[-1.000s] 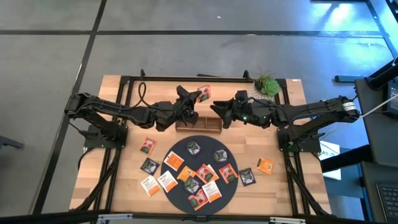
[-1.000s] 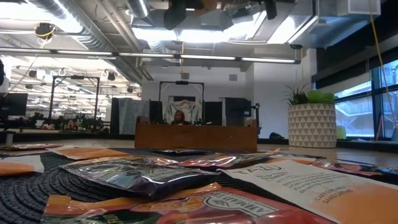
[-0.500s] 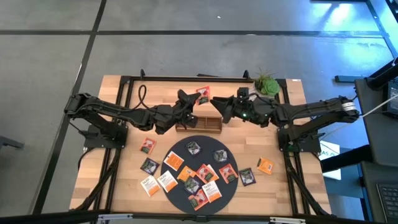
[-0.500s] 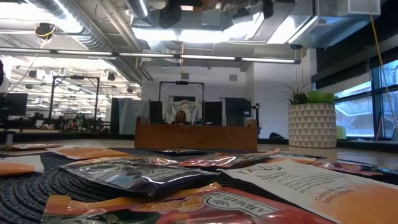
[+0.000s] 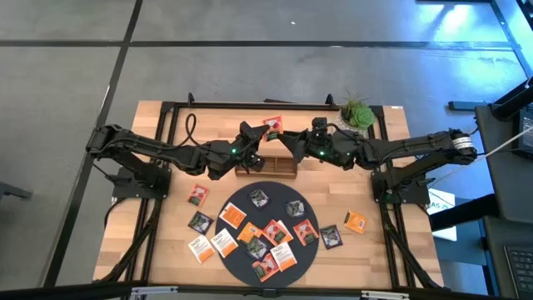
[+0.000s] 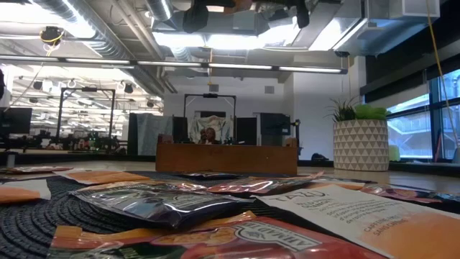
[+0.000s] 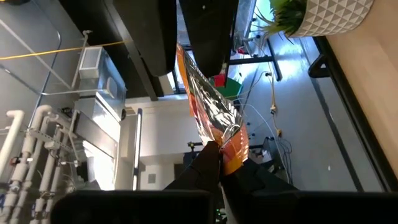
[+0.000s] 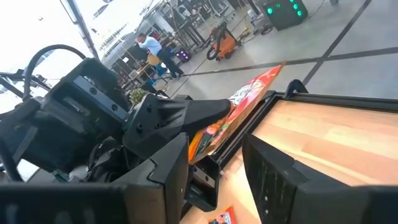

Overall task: Pick & Place Tea
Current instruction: Put the orange tea bag into the right of the wooden organizer

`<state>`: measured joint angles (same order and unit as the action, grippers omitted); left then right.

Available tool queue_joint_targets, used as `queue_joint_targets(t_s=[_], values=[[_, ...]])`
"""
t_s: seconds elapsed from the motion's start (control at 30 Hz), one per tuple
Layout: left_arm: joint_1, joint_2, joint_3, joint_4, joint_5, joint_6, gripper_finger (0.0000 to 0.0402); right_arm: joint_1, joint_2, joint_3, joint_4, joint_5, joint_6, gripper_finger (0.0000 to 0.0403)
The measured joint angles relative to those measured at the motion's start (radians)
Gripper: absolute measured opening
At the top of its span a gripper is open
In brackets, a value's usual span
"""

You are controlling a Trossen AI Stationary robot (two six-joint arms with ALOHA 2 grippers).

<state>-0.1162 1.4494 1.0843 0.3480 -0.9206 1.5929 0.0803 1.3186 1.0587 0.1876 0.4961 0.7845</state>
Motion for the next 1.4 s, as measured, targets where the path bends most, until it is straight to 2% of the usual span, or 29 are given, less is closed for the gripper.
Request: queue_joint_targets(t_s=[0.43, 1.1, 1.23, 1.4], values=[[-0.001, 0.000, 0.000, 0.000, -0.003, 0.000, 0.0004, -0.021, 0.000, 0.000, 0.004, -0.039, -0.035, 0.0010], [-0.002, 0.000, 0.000, -0.002, 0.001, -0.046, 0.0017, -0.021, -0.001, 0.000, 0.004, -0.045, -0.086, 0.0004], [-0.009, 0.000, 0.000, -0.008, 0.001, -0.050, 0.0032, -0.021, -0.001, 0.000, 0.004, -0.046, -0.085, 0.0007], [-0.014, 0.000, 0.000, -0.008, 0.019, -0.063, 0.0069, -0.021, -0.001, 0.000, 0.003, -0.046, -0.086, 0.0008]])
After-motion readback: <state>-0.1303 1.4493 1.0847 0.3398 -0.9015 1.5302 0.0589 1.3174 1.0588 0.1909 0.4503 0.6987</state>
